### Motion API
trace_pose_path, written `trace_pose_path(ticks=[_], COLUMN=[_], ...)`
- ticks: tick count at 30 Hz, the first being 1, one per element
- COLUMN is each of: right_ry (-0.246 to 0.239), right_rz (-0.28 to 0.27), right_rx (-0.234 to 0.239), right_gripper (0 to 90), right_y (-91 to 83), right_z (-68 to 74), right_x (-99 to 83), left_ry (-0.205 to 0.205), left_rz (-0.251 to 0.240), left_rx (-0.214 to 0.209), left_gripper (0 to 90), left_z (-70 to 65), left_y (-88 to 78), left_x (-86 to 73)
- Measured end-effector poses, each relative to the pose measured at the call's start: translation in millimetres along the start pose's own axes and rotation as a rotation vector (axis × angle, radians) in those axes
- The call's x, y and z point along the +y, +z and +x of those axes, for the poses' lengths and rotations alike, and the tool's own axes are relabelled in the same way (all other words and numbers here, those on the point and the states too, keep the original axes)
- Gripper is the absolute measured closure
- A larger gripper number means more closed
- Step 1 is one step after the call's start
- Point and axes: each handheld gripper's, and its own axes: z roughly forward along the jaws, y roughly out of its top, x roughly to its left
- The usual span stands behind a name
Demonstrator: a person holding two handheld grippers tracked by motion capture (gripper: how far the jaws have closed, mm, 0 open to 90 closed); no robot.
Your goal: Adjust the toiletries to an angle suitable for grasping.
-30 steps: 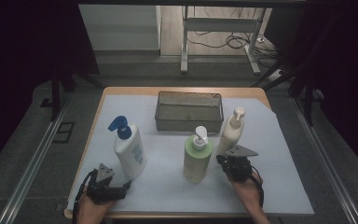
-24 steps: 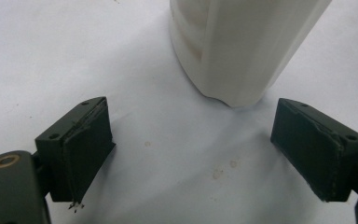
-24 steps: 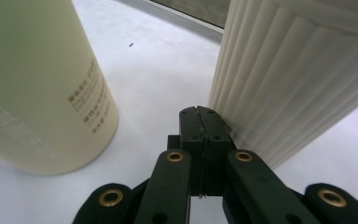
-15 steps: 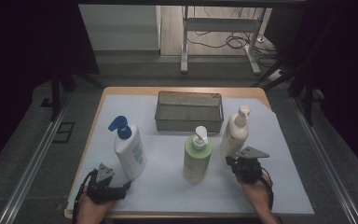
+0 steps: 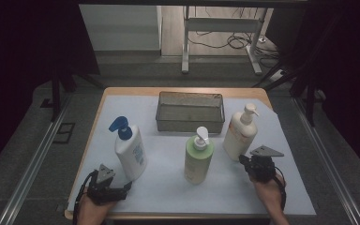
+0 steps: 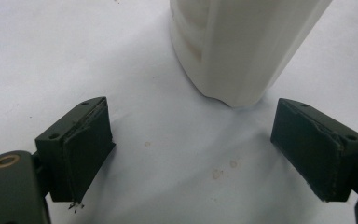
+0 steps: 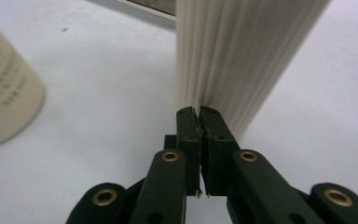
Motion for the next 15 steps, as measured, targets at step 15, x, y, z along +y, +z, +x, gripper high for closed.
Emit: trace_pose_path(ticks=[15], right_ry=[0.036], right_rz=[0.019], right_rx=[-0.017], right_gripper=[84.5], right_y=[3.0], right_z=[-18.4], right_x=[-2.7], left_ry=[-0.001], left_rz=[-0.001], left_rx=[0.0], left_gripper=[12.0], left_z=[0.0], left_y=[0.0], left_x=[-0.1])
